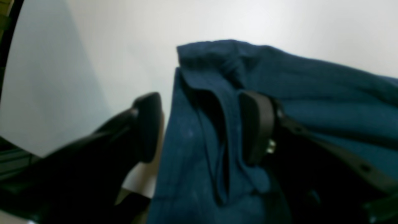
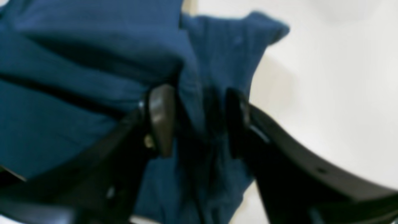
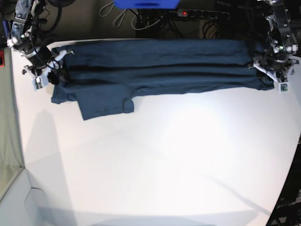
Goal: Layout the t-shirt on the table in an organized manner, then fold the t-shirt properly
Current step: 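Hold the folded strip ends with both grippers and tug them apart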
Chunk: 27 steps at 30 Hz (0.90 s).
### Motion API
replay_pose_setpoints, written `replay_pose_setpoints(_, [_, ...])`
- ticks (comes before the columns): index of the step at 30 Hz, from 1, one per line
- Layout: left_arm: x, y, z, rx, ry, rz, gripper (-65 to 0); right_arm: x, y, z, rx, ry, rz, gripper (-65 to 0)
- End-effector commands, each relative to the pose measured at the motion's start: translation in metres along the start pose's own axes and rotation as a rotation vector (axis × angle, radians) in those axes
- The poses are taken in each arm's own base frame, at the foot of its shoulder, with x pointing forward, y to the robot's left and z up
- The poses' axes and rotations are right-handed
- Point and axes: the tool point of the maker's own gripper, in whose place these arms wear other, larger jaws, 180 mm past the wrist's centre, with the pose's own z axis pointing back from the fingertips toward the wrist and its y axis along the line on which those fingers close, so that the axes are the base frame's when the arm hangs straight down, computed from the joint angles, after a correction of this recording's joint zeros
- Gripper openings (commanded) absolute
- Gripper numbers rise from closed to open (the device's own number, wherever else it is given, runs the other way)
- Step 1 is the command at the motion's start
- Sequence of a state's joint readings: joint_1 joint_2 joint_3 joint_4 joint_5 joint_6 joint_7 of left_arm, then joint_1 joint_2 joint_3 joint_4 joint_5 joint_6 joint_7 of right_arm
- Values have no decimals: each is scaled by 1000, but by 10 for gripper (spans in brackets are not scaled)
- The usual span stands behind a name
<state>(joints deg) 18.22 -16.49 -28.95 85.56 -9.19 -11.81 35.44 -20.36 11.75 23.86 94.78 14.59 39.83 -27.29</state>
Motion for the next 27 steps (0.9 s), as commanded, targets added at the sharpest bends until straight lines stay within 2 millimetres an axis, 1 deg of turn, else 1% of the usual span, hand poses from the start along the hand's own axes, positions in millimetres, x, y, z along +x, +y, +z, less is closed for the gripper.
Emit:
replay_pose_setpoints(1, [-12,-1,1,-10,58,-21,-250,14,-8,5,-9,-45,24,-348])
replay_pose_setpoints(3, [-12,-1,1,-10,58,-21,-249,14,-9,7,-12,-42,33,-317])
replay_pose_setpoints(4, [-12,0,1,-8,57,-20,-249,16,-14,9,-22,-41,41,-306])
replay_pose_setpoints(7, [-13,0,1,-8,60,-17,-248,14,-42,24,-100,-45,25,-286])
replay_pose_setpoints(10, [-14,-1,1,-9,63,-12,-249,15,-68,38,-178,-58,6,-284])
replay_pose_setpoints(13, [-15,-3,1,-13,63,-13,-247,35,-92,46,-246,-114,-2,-280])
replay_pose_setpoints(15, [-15,-3,1,-14,63,-12,-247,46,-95,47,-256,-136,6,-274])
replay_pose_setpoints(17, [-15,-2,1,-13,63,-5,-247,61,-90,44,-249,-143,36,-265])
replay_pose_setpoints(18, [-16,-2,0,-13,66,-4,-247,71,-85,40,-238,-142,58,-260])
replay_pose_setpoints(20, [-16,-2,0,-13,66,-4,-247,95,-66,26,-190,-141,111,-256])
replay_pose_setpoints(23, [-16,-3,0,-16,63,-5,-247,120,-35,-1,-102,-122,174,-256])
replay_pose_setpoints(24, [-15,-3,0,-16,62,-5,-247,129,-28,-10,-78,-114,191,-258])
replay_pose_setpoints(25, [-15,-4,0,-17,62,-4,-247,132,-16,-23,-38,-93,196,-260])
replay_pose_setpoints(27, [-16,-7,0,-23,64,-1,-247,138,-2,-45,16,-73,176,-260])
